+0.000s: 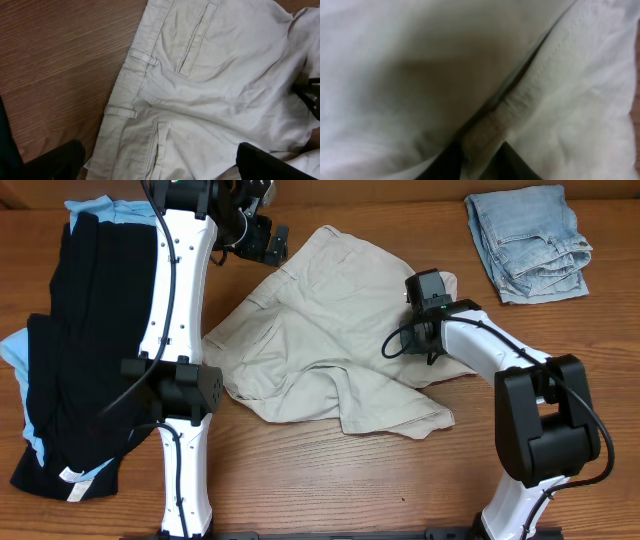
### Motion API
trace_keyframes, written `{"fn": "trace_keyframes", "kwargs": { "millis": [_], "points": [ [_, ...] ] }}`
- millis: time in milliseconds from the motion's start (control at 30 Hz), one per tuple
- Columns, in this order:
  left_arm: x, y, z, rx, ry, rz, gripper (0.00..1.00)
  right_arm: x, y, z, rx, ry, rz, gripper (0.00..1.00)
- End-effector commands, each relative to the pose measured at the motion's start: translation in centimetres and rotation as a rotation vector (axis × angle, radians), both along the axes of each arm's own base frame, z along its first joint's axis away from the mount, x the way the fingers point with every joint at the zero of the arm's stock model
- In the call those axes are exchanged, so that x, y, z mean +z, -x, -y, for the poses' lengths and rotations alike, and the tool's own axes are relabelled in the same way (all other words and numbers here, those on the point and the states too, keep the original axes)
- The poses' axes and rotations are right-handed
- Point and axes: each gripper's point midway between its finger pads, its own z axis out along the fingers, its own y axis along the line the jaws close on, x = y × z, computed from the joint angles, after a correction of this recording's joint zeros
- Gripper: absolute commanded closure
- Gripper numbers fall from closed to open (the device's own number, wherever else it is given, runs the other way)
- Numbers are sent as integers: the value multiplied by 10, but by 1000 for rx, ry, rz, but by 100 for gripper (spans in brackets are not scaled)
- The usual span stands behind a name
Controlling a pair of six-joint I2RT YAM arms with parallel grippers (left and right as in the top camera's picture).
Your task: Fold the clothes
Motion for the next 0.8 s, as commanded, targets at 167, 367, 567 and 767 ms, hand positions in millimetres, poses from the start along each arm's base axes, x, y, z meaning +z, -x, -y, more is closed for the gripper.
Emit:
{"fn": "trace_keyframes", "kwargs": {
  "millis": [167,367,567,767],
  "points": [
    [-1,1,0,-21,-6,0,0,35,-19,45,-133,41,70,89],
    [0,1,1,-22,-6,0,1,94,-35,90,-244,29,127,92],
    [0,1,1,-40,-12,9,1,104,-39,148,-382,-25,153,90],
    [0,-2,3,-53,-13,23,0,101,-29,183,-491,-139,145,11]
  ]
}}
